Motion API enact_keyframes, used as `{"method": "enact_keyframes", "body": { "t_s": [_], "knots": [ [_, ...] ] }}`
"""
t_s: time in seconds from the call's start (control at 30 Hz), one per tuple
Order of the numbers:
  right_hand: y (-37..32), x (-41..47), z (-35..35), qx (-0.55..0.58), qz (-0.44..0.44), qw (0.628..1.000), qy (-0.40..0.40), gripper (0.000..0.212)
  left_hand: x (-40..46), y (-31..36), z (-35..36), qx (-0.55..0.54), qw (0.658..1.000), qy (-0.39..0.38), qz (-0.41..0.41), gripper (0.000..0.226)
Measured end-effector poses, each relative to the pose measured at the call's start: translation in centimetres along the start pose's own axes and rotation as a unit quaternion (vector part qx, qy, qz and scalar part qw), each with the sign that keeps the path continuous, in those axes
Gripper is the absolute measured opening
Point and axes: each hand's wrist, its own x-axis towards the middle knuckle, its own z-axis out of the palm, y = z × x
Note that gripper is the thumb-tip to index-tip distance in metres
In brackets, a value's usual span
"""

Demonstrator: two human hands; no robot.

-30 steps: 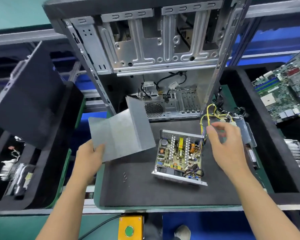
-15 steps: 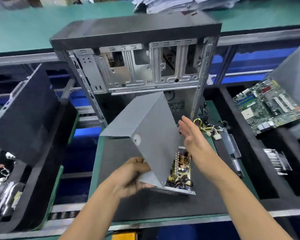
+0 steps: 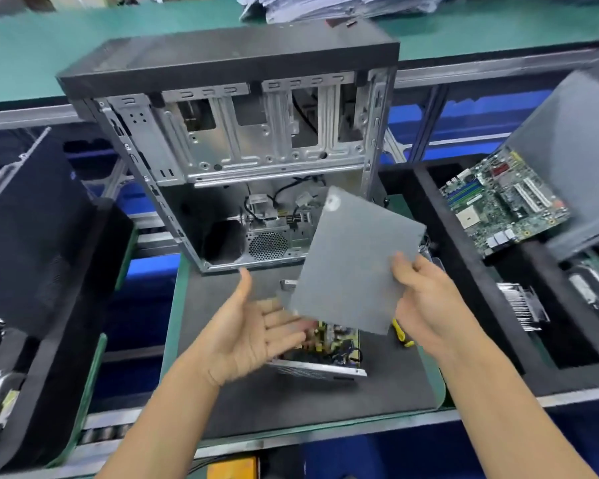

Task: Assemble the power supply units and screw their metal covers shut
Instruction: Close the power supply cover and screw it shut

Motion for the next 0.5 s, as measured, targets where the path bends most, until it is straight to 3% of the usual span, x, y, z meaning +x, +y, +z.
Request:
{"method": "enact_keyframes", "body": {
  "t_s": [0.1, 0.2, 0.33, 0.37, 0.43, 0.5],
  "knots": [
    [0.6, -1.4, 0.4, 0.109, 0.038, 0.992, 0.042, 0.032, 0.1, -0.6, 1.5, 0.092, 0.987, 0.029, 0.128, 0.108],
    [1.6, -3.1, 1.8, 0.175, 0.051, 0.983, 0.033, 0.034, 1.4, -1.8, 3.7, 0.26, 0.934, 0.046, 0.242, 0.091],
    [2.4, -4.6, 3.1, 0.22, 0.046, 0.974, -0.017, 0.046, 2.9, -1.6, 4.9, 0.162, 0.947, 0.103, 0.259, 0.065],
    [2.5, -4.9, 2.5, 0.192, 0.056, 0.979, -0.028, 0.047, 3.0, -1.3, 4.7, 0.147, 0.951, 0.103, 0.252, 0.057],
    [2.3, -5.7, -0.2, 0.033, 0.103, 0.992, -0.063, 0.05, 3.0, -0.3, 3.6, 0.149, 0.956, 0.105, 0.23, 0.055],
    [2.0, -6.9, -3.7, -0.15, 0.178, 0.969, -0.076, 0.058, 2.9, 0.9, 2.2, 0.192, 0.952, 0.118, 0.206, 0.062]
  ]
}}
